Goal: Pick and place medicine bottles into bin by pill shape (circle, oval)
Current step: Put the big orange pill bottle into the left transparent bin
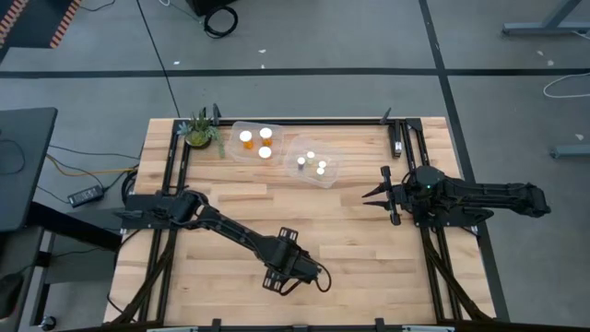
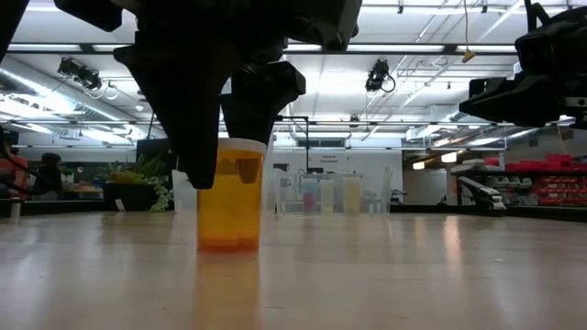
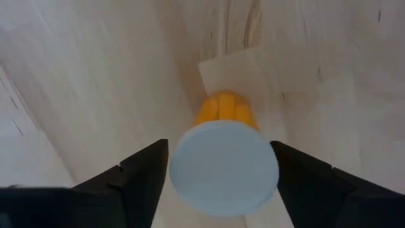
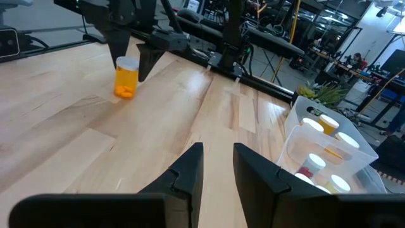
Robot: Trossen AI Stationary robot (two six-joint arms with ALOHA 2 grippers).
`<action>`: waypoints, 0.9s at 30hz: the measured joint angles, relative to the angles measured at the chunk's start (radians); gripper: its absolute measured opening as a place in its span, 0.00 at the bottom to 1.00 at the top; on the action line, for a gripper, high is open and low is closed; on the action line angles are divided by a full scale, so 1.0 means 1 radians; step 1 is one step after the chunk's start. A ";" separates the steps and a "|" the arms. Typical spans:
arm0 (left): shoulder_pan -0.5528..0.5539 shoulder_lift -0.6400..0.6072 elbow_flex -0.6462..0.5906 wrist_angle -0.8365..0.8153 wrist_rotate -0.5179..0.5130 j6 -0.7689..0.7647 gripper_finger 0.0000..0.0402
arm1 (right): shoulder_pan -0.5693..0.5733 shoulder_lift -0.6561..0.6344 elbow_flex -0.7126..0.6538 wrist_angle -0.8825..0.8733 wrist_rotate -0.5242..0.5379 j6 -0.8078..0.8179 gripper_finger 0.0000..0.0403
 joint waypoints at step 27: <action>0.080 0.000 0.001 -0.295 -0.057 0.000 0.53 | 0.000 0.000 0.000 0.000 0.000 0.000 0.23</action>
